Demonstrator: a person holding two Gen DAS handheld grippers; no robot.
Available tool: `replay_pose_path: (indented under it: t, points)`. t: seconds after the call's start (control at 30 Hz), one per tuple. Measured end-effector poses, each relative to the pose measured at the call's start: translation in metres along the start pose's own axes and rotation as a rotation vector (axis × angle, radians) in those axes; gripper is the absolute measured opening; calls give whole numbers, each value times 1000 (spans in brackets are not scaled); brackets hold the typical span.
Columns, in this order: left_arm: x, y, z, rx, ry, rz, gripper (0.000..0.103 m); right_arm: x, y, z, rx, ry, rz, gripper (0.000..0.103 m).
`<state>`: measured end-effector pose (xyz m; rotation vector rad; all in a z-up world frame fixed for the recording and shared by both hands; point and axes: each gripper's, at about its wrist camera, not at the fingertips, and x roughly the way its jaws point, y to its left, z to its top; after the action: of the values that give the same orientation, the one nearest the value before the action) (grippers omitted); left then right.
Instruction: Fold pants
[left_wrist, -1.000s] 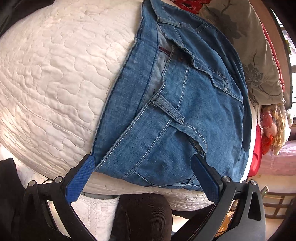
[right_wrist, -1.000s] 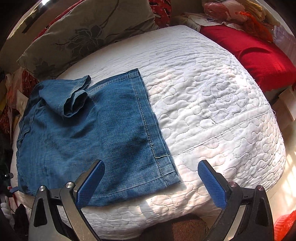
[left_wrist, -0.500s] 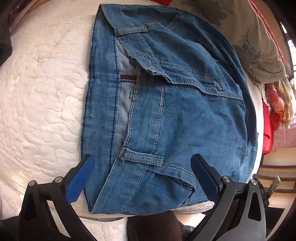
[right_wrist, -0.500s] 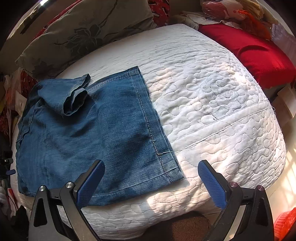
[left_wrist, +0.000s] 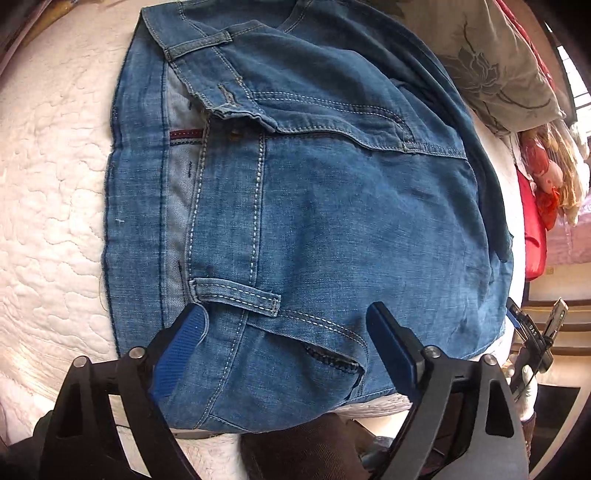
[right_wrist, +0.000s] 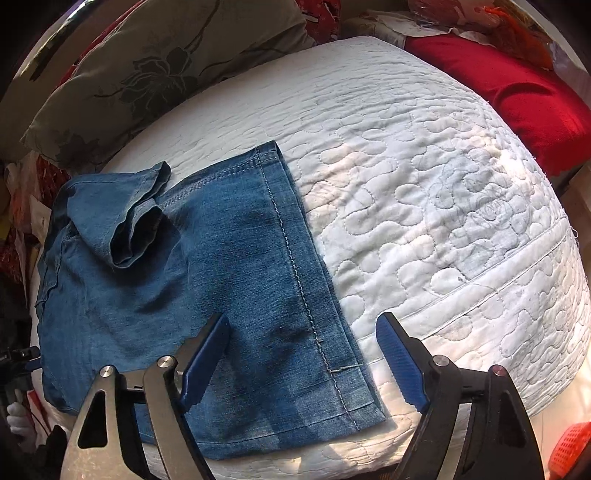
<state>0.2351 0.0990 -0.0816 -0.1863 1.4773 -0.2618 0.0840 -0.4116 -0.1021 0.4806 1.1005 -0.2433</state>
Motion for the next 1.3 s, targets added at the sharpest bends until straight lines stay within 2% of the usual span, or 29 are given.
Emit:
replay_pose_path:
  t: [0.03,0.07,0.1,0.13,0.17,0.2,0.3,0.4,0.5,0.6,0.63,0.67,0.7,0.8,0.83,0.87,0.9,0.97,1.03,1.1,1.13,1.17,1.3]
  points:
    - [-1,5,2,-17,-2,30,67,1,3,1,-22,-4,-6,66]
    - [1,10,1,-40,-5,64,51,3,6,1,-47,-5,-3,49]
    - [-1,17,2,-69,-7,77,45,4,8,2,-69,0,-8,41]
    - [-4,25,1,-103,-13,51,42,4,9,3,-89,1,-21,26]
    - [-10,35,1,-135,-24,58,21,4,10,4,-106,0,-11,17]
    - [-12,40,-1,-147,-23,107,12,3,9,5,-112,-1,5,16]
    - [-14,54,-8,-192,-14,90,5,-2,4,6,-110,-8,28,11]
    - [-19,75,-19,-234,-14,29,4,-12,-6,8,-93,-10,60,10]
    - [-33,96,-10,-260,-38,-79,4,-15,-4,4,-97,-7,65,11]
    - [-45,112,7,-227,-36,-107,12,-13,-3,3,-80,-5,65,15]
    - [-42,113,18,-217,-21,-118,23,-10,0,3,-72,-1,65,15]
    - [-41,115,23,-215,-13,-118,39,-8,0,3,-67,0,61,15]
    - [-40,116,24,-215,-8,-115,45,-7,0,2,-63,-1,58,15]
    - [-31,102,28,-215,18,-125,49,-6,0,0,-60,2,54,15]
    - [-27,98,30,-206,26,-145,53,-7,0,0,-58,3,54,16]
    - [-22,90,28,-193,37,-167,61,-7,-1,1,-56,3,54,16]
    - [-22,89,26,-184,47,-194,63,-7,-1,1,-56,4,55,16]
    - [-14,64,16,-152,75,-235,62,-7,-1,2,-57,6,53,16]
    - [-16,51,6,-114,46,-183,61,-4,0,2,-63,9,48,16]
    - [-18,43,1,-113,14,-143,42,-1,3,2,-78,13,36,15]
    - [-19,42,-3,-127,9,-107,23,0,4,2,-86,15,30,12]
    - [-16,39,-5,-140,7,-77,12,1,6,2,-92,15,29,11]
    - [-23,53,-23,-208,20,-23,8,-11,7,5,-104,-3,53,9]
